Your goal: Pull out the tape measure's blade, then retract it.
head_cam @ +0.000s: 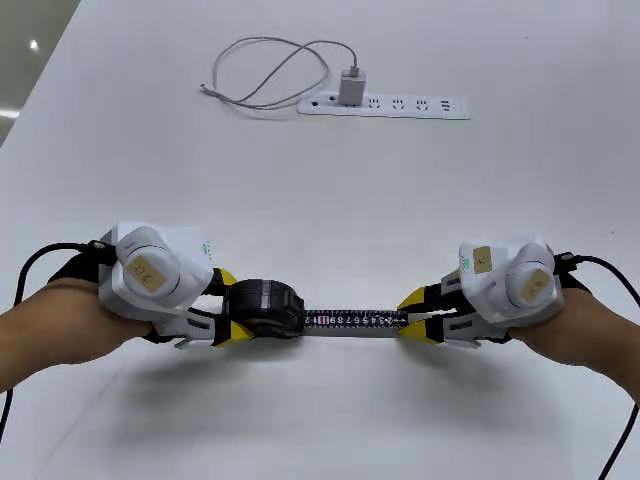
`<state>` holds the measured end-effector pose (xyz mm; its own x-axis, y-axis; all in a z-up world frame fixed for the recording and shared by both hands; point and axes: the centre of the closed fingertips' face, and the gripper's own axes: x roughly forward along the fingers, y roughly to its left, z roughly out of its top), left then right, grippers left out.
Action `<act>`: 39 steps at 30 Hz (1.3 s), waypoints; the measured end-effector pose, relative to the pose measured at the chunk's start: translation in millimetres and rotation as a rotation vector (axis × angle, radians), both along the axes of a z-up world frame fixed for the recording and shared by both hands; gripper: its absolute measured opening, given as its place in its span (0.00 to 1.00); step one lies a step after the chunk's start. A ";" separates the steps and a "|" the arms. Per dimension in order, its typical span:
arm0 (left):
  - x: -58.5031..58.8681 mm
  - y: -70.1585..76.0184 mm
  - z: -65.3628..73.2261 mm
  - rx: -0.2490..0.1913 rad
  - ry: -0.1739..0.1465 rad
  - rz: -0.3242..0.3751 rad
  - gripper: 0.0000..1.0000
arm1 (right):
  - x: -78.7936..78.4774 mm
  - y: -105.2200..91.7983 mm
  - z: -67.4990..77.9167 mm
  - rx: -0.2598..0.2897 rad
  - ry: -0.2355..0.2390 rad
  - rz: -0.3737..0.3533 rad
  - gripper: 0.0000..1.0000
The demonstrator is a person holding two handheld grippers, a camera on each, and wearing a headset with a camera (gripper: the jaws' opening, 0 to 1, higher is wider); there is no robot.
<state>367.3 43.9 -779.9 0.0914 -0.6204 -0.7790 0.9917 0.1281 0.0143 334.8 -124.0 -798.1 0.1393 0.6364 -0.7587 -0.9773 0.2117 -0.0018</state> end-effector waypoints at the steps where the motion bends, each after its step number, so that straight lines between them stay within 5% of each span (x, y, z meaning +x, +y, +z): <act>1: 0.0 0.0 0.0 0.001 0.000 0.000 0.26 | -0.2 -1.0 0.1 -0.001 0.000 0.000 0.08; 39: -2.2 -2.6 2.2 0.006 0.000 -0.009 0.26 | -7.8 -45.5 -2.4 -0.094 0.012 -0.005 0.08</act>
